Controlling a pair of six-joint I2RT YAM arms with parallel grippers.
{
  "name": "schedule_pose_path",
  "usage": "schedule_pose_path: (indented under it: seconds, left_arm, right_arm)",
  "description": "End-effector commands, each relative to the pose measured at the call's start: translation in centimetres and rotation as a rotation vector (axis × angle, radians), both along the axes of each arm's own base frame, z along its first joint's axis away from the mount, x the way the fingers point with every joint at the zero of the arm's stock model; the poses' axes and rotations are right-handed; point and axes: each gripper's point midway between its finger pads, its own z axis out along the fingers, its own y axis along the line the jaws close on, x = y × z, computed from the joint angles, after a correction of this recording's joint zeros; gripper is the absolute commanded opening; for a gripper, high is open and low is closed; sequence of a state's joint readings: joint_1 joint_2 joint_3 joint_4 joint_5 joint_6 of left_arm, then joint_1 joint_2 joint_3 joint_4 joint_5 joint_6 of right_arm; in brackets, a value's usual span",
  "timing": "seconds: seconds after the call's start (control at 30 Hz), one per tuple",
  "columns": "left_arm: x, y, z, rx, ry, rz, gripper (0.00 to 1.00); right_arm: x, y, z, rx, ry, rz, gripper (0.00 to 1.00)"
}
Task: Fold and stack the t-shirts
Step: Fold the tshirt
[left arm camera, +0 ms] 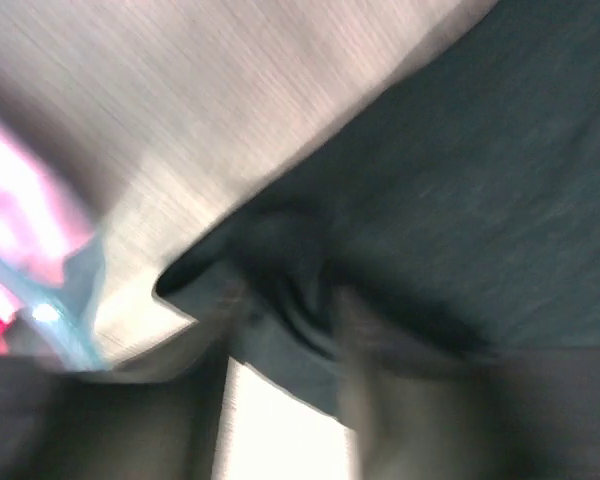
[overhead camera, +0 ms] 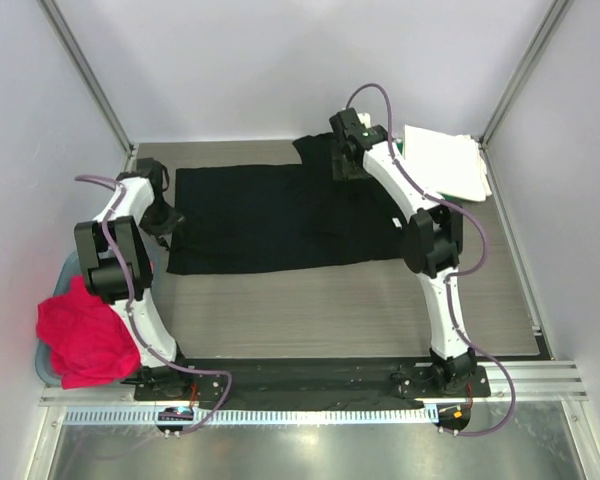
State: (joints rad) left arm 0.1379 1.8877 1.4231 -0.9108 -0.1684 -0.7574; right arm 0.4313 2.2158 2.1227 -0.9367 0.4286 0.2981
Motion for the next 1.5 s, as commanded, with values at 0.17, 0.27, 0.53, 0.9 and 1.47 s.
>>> schedule_pose_path:
  seconds: [0.17,0.27,0.53,0.9,1.47]
  left_arm:
    - [0.5,-0.2,8.3,-0.064,-0.191,-0.016,0.83]
    - [-1.1,-0.9,8.6,-0.067,-0.214,-0.02,0.82]
    - [-6.8,-3.5,5.3,-0.115,-0.201,-0.048,0.76]
    - [-8.4,-5.0,2.5,-0.135,-0.181,-0.073,0.77]
    - [-6.7,-2.4,-3.3,-0.023,-0.139,0.132,0.61]
  right_arm:
    - [-0.2,-3.1,7.5,0.11,-0.094,-0.064,0.93]
    - [-4.3,-3.9,6.2,0.237,-0.081,-0.085,0.92]
    - [-15.2,-6.7,-2.2,0.56,0.068,-0.156,0.82]
    - [-16.1,-11.5,-9.2,0.639,0.126,-0.297,0.8]
    - [-13.5,-13.1,-10.7,0.666,0.106,-0.343,0.46]
